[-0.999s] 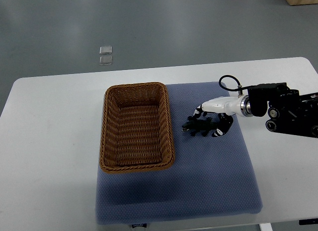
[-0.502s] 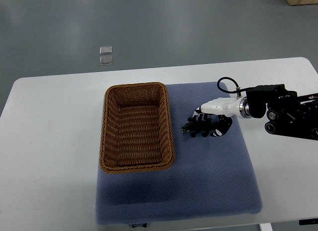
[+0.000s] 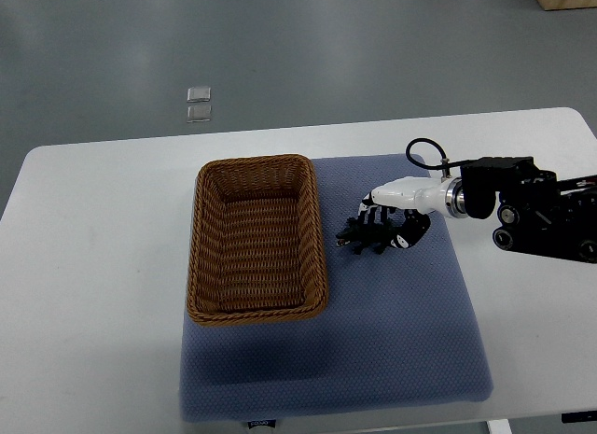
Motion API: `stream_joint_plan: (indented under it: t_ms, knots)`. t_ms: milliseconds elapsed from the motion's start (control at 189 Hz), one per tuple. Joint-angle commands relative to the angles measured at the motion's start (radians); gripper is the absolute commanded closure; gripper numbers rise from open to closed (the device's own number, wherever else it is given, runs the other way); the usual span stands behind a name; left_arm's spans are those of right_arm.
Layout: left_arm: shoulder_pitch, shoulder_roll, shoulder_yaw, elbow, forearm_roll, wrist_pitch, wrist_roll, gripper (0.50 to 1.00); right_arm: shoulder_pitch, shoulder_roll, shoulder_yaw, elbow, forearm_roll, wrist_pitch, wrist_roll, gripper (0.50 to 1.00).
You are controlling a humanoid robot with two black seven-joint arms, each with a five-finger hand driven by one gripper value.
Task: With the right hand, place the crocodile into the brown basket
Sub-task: 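Close the right hand's fingers around the crocodile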
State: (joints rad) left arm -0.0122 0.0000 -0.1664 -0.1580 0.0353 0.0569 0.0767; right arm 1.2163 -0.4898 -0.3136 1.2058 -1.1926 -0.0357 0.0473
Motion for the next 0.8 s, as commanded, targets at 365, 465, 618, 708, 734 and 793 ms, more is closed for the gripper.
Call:
stream_joint_plan:
  t_ms: [365, 465, 618, 708, 734, 793]
  knots:
    - [0.000, 0.000, 0.001, 0.000, 0.000, 0.000, 0.000, 0.500, -0.009, -0.004, 0.001, -0.002, -0.030, 0.010, 0.005, 1.000]
    - [0.000, 0.000, -0.001, 0.000, 0.000, 0.000, 0.000, 0.500, -0.006, -0.015, 0.002, -0.002, -0.028, 0.010, 0.011, 1.000]
    - [0.000, 0.000, 0.001, 0.000, 0.000, 0.000, 0.000, 0.500, -0.001, -0.024, 0.005, -0.002, -0.022, 0.010, 0.016, 1.000]
    - [0.000, 0.000, -0.001, 0.000, 0.000, 0.000, 0.000, 0.500, 0.000, -0.033, 0.005, -0.005, -0.024, 0.010, 0.017, 1.000]
    - [0.000, 0.000, -0.001, 0.000, 0.000, 0.000, 0.000, 0.500, 0.002, -0.036, 0.008, -0.008, -0.022, 0.010, 0.017, 1.000]
    - [0.000, 0.000, 0.001, 0.000, 0.000, 0.000, 0.000, 0.500, 0.002, -0.039, 0.031, -0.018, -0.019, 0.011, 0.017, 1.000]
